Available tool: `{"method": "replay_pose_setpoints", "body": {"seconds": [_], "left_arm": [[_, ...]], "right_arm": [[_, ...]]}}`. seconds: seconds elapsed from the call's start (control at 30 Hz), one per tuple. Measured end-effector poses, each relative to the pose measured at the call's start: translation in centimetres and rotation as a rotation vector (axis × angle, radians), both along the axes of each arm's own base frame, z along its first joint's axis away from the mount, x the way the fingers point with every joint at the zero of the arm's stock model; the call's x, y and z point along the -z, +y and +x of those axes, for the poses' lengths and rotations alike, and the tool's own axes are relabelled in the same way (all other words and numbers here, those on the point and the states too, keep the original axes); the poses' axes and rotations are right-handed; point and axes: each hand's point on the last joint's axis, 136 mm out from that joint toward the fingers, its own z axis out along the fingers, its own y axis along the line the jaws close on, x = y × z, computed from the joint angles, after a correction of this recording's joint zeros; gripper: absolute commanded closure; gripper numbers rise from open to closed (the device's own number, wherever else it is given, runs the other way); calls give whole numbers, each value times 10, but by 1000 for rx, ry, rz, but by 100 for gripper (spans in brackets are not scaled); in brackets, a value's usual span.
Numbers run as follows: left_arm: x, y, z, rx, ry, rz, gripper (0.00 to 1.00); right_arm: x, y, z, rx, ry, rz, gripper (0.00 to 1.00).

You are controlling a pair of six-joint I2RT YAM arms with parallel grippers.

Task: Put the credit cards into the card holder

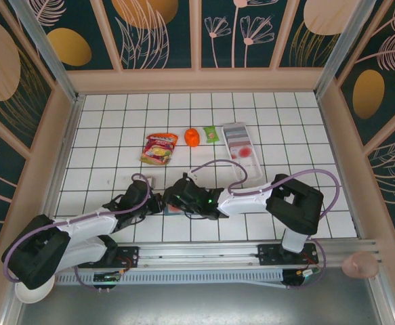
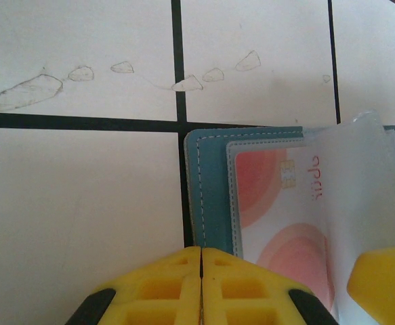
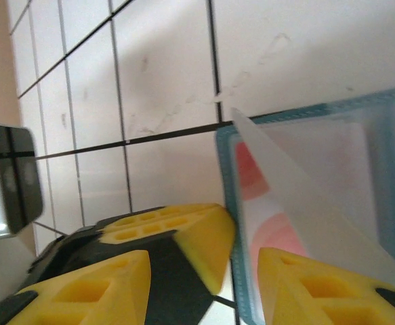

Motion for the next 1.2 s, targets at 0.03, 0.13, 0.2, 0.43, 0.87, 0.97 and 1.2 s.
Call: {"method": "replay_pose_setpoints", "body": {"seconds": [0.03, 0.13, 0.2, 0.43, 0.87, 0.97, 1.2], "left_arm": [[0, 0, 0, -2, 0, -1, 91], [0, 0, 0, -3, 0, -2, 91], [0, 0, 0, -3, 0, -2, 91], [0, 0, 0, -4, 0, -1, 91], [0, 0, 1, -3, 1, 0, 91], [0, 0, 1, -3, 3, 0, 91], [0, 0, 1, -3, 3, 0, 91]], "right_arm": [[-2, 1, 0, -3, -7, 4, 53], [-16, 5, 2, -19, -41, 34, 53], [-35, 7, 3, -30, -74, 73, 53], [-122, -1, 12, -14, -231, 186, 52], [-12, -80, -2, 57, -77, -394, 49], [0, -85, -9, 47, -53, -441, 48], [21, -86, -14, 33, -8, -482, 47]]}}
